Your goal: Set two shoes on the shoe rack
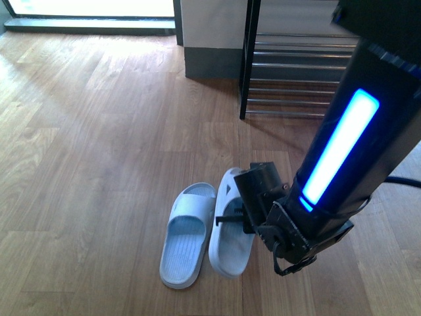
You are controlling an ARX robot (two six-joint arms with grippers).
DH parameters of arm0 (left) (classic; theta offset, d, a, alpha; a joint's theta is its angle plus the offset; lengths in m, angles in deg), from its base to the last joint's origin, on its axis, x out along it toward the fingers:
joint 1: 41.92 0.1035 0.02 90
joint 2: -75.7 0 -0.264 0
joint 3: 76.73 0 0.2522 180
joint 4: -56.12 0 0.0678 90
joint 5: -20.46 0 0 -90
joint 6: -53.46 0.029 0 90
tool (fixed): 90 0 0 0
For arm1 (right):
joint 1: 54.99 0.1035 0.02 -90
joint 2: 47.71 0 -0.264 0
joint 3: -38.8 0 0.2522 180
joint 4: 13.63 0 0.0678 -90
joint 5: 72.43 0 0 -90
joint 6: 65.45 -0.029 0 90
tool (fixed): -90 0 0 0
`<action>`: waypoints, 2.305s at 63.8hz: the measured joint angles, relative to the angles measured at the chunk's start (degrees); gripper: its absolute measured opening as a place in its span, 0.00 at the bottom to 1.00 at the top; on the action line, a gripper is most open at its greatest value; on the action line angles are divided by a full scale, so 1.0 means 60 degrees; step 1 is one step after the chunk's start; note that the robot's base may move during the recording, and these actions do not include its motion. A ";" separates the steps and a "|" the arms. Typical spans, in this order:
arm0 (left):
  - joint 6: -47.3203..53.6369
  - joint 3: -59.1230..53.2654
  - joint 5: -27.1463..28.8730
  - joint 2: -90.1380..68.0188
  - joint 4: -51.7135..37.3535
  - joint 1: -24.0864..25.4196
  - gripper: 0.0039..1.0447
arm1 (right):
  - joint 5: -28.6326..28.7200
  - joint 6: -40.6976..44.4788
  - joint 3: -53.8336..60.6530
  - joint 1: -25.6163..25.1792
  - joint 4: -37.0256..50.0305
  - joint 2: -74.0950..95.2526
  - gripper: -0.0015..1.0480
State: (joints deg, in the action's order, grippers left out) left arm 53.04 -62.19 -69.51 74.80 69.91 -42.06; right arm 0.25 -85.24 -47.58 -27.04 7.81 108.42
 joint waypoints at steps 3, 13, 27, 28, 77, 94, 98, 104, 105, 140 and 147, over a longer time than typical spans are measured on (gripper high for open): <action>0.0000 0.0000 0.0000 0.0000 0.0000 0.0000 0.91 | 0.0127 -0.0025 0.0463 -0.0135 0.0270 -0.0670 0.02; 0.0000 0.0000 0.0000 0.0000 0.0000 0.0000 0.91 | 0.0692 -0.0080 0.2331 -0.0754 0.0929 -0.3388 0.02; 0.0000 0.0000 0.0000 0.0000 0.0000 0.0000 0.91 | 0.1676 -0.0080 0.5009 -0.1625 0.0962 -0.7384 0.02; 0.0000 0.0000 0.0000 0.0000 0.0000 0.0000 0.91 | 0.1701 -0.0076 0.5118 -0.1657 0.0951 -0.7566 0.02; 0.0000 0.0000 0.0022 0.0000 0.0000 0.0000 0.91 | 0.3366 0.0233 0.8098 -0.2863 0.0175 -1.2426 0.02; 0.0000 0.0000 0.0011 0.0000 0.0000 0.0000 0.91 | 0.3391 0.0244 0.8102 -0.2860 0.0175 -1.2429 0.02; 0.0004 0.0000 -0.0022 0.0000 -0.0004 0.0000 0.91 | 0.3344 0.0244 0.8102 -0.2907 0.0171 -1.2422 0.02; 0.0000 0.0000 -0.0018 0.0000 0.0000 0.0000 0.91 | 0.3297 0.0244 0.8105 -0.2947 0.0171 -1.2429 0.02; 0.0000 0.0000 -0.0015 0.0000 0.0000 0.0000 0.91 | 0.3319 0.0240 0.8105 -0.2947 0.0171 -1.2437 0.02; -0.1880 0.3563 0.1781 -1.5690 -0.5654 -0.1002 0.91 | 0.3362 0.0244 0.8116 -0.2903 0.0171 -1.2433 0.02; -0.1490 0.4495 0.1275 -1.8152 -0.5719 -0.1483 0.91 | 0.3362 0.0244 0.8116 -0.2900 0.0171 -1.2433 0.02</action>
State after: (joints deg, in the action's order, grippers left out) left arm 44.10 -35.22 -61.86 -34.12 35.60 -50.95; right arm 20.42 -83.77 1.12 -44.44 8.84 33.82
